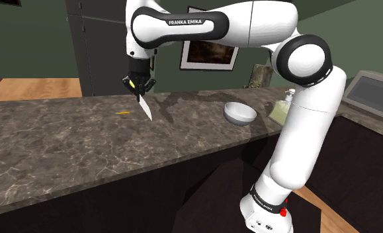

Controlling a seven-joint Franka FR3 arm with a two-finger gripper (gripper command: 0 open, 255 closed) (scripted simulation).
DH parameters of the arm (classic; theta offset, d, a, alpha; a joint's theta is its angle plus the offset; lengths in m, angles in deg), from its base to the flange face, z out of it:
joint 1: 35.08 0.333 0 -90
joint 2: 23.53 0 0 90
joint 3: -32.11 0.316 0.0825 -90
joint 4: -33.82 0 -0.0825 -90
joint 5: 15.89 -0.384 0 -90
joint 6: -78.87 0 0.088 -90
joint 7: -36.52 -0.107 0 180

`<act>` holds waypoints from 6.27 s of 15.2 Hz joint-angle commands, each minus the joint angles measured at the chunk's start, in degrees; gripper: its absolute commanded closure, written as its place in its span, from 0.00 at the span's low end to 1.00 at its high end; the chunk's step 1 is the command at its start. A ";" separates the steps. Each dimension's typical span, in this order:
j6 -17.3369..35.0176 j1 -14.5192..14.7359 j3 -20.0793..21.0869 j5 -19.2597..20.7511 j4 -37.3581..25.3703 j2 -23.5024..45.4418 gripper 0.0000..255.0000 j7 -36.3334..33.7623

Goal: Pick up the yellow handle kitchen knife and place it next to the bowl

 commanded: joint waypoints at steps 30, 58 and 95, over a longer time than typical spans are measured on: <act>0.89 -22.21 -19.31 -2.72 5.82 -5.20 1.00 41.90; 8.77 -30.20 -24.77 -3.89 1.19 7.34 1.00 55.59; 10.23 -30.21 -24.75 -3.94 2.07 7.93 0.00 55.61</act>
